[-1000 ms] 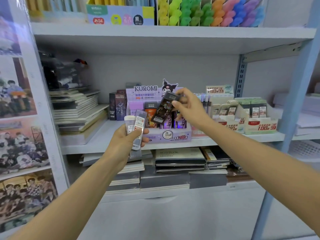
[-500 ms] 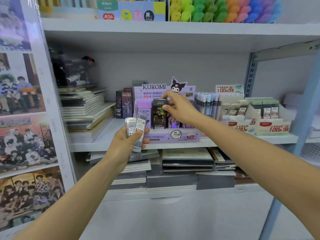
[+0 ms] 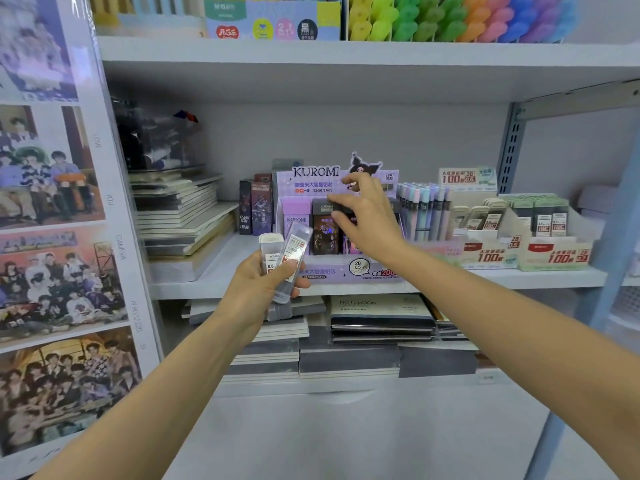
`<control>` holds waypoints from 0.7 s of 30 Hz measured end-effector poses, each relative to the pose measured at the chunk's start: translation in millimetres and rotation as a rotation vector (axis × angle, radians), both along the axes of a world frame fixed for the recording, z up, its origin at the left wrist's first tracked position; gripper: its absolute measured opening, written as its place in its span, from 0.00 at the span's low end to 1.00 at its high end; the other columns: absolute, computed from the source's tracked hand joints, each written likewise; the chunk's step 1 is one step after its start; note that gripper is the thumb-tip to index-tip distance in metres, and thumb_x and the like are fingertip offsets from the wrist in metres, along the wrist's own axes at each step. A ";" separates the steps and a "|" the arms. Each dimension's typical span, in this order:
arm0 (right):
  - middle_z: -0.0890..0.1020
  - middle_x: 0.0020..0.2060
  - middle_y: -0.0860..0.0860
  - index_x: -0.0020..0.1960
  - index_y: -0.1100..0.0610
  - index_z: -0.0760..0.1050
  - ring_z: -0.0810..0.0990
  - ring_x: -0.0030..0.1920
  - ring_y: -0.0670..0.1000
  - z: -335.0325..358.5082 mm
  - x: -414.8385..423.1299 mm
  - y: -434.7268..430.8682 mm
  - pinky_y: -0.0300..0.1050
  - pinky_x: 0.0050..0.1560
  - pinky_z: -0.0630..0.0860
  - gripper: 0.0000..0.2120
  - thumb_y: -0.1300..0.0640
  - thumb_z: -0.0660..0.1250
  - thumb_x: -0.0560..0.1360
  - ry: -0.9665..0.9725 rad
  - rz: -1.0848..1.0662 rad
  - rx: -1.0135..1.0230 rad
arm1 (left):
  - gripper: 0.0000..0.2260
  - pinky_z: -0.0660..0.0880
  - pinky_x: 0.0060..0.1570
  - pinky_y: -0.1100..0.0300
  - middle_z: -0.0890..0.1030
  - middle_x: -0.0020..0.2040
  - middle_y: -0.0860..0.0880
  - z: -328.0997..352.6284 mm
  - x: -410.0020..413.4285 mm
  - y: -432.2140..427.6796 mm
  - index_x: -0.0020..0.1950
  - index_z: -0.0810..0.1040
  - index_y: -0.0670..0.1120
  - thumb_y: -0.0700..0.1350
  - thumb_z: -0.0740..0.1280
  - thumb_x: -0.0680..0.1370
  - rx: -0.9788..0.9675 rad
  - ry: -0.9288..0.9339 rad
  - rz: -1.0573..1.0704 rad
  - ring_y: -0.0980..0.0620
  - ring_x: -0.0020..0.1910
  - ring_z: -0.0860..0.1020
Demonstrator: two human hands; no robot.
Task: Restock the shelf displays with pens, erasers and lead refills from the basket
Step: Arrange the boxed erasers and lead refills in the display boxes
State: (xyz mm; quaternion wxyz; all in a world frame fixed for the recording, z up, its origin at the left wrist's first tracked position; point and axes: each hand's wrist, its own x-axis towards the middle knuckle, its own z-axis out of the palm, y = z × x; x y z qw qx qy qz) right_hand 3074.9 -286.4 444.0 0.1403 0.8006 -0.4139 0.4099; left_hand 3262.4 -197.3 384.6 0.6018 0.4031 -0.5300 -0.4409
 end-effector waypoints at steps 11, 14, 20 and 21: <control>0.85 0.46 0.55 0.55 0.60 0.79 0.82 0.40 0.47 -1.6 -32.6 50.4 0.39 0.41 0.80 0.08 0.60 0.68 0.76 -0.587 0.508 0.647 | 0.14 0.78 0.37 0.63 0.85 0.49 0.46 9.4 -34.7 15.4 0.61 0.75 0.41 0.38 0.69 0.76 -0.016 0.081 -0.168 0.50 0.43 0.84; 0.85 0.44 0.57 0.54 0.62 0.76 0.85 0.39 0.52 -5.8 -54.8 56.9 0.39 0.40 0.81 0.08 0.63 0.69 0.75 -0.731 0.563 0.711 | 0.12 0.78 0.38 0.64 0.85 0.44 0.48 12.1 -44.7 18.4 0.59 0.77 0.42 0.33 0.68 0.76 -0.055 0.067 -0.135 0.53 0.40 0.83; 0.86 0.44 0.56 0.56 0.60 0.78 0.85 0.44 0.53 -27.0 -80.2 72.7 0.43 0.46 0.81 0.11 0.60 0.72 0.74 -0.480 0.604 0.875 | 0.07 0.78 0.38 0.63 0.83 0.42 0.46 17.5 -70.8 21.6 0.57 0.77 0.41 0.37 0.66 0.79 -0.125 0.076 -0.017 0.54 0.37 0.78; 0.86 0.43 0.55 0.54 0.61 0.78 0.85 0.44 0.52 -30.5 -81.6 74.4 0.43 0.46 0.81 0.11 0.60 0.72 0.74 -0.480 0.609 0.892 | 0.07 0.77 0.39 0.62 0.83 0.42 0.46 17.3 -75.0 22.1 0.57 0.77 0.41 0.38 0.66 0.79 -0.126 0.053 -0.010 0.54 0.37 0.78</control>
